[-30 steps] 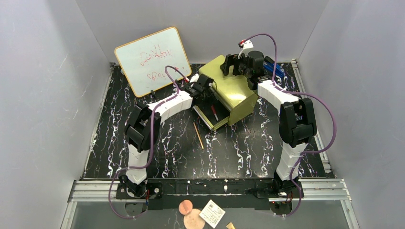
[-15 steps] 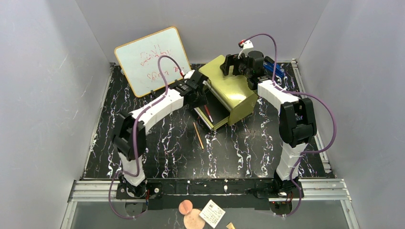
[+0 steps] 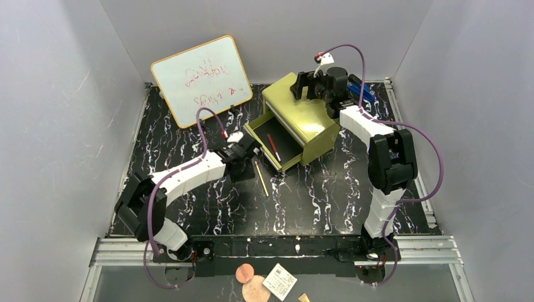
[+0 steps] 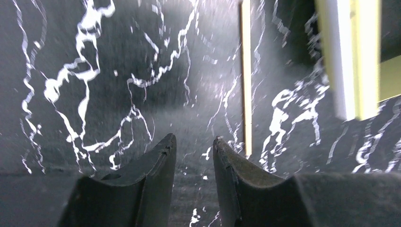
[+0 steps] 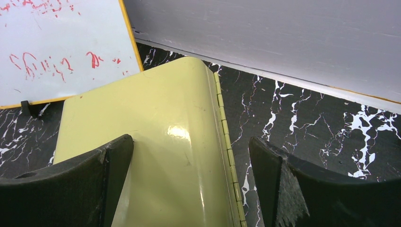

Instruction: Organize the makeup

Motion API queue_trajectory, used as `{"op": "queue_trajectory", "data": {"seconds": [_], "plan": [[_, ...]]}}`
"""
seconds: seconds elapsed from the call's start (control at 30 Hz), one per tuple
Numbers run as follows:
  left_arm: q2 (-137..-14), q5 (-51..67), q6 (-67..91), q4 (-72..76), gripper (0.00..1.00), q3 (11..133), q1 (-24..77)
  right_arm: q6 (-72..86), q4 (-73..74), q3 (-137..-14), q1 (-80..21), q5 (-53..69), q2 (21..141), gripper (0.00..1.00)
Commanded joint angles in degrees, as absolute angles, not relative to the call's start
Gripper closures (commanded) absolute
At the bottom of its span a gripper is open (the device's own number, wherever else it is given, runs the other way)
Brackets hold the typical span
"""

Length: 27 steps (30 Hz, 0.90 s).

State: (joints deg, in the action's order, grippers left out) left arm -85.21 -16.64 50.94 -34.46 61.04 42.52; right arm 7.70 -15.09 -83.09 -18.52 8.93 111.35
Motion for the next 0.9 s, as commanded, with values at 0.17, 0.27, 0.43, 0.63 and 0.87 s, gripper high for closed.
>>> {"op": "queue_trajectory", "data": {"seconds": [0.17,0.27,0.43,0.63,0.87], "plan": [[-86.81,-19.39,59.14,-29.63,0.68,56.85,48.74,6.06,13.71,-75.42,-20.94,8.31,120.57,0.01],[-88.59,-19.58,58.93,-28.97,0.67,58.94,48.89,5.98,13.78,-75.28,-21.01,8.01,120.57,0.01],[-93.31,-19.38,57.55,-28.93,0.67,63.70,48.87,5.98,13.80,-75.23,-21.08,7.83,120.37,0.01],[-98.09,-19.23,57.22,-27.72,0.67,66.12,48.87,5.81,13.66,-75.06,-21.03,7.82,120.32,0.01],[-100.36,-18.78,58.19,-27.33,0.67,65.62,48.78,5.80,13.45,-74.99,-21.04,7.89,120.56,0.01]]}}
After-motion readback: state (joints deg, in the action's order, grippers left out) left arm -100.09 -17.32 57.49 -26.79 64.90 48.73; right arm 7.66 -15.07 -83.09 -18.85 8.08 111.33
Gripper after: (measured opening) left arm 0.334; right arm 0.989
